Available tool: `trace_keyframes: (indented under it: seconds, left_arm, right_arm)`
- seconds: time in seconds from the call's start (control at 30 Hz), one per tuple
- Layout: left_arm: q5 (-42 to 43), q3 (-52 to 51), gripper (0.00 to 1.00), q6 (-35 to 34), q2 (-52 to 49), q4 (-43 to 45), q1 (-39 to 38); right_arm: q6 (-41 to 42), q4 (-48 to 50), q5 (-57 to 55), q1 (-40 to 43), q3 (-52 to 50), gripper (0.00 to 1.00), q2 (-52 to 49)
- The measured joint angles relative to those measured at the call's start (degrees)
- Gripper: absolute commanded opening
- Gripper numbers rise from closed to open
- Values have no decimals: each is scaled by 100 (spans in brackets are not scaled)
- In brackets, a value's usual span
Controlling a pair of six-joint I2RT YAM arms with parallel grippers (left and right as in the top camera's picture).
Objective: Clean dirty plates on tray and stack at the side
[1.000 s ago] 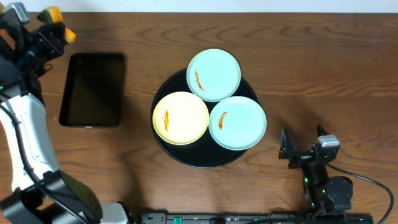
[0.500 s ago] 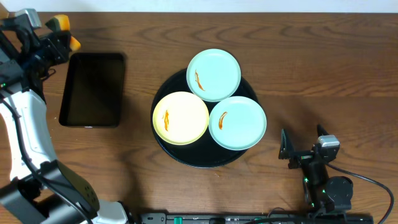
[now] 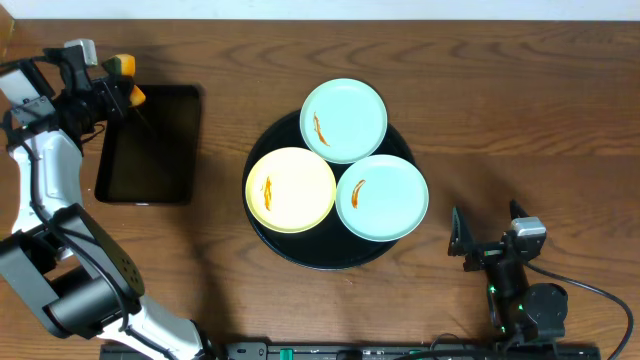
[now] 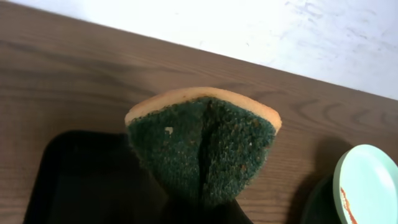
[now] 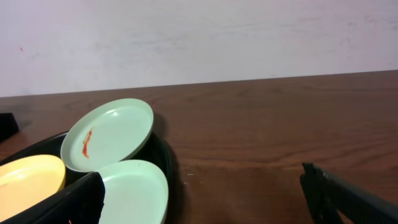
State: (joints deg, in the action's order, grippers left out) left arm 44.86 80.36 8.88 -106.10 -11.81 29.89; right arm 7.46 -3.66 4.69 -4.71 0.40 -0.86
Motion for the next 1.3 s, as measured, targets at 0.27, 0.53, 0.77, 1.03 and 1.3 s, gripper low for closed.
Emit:
trace_keyframes:
  seconds: [0.27,0.53,0.77,1.03,1.3]
  left_arm:
    - [409,-9,8,-103,52,992,2]
    - [791,-15,8,-522,918,1659,2]
    - [389,79,7,70,540,205,-109]
    - [254,-131,7,52,-372,442,33]
    - [953,-90,8,-643,1014,1746,393]
  right_arm:
    - [0,0,0,0,0,99,0]
    - [0,0,0,0,0,99,0]
    - [0,2,2,0,0,99,0]
    - [0,0,2,0,0,99,0]
    - [0,2,2,0,0,99,0]
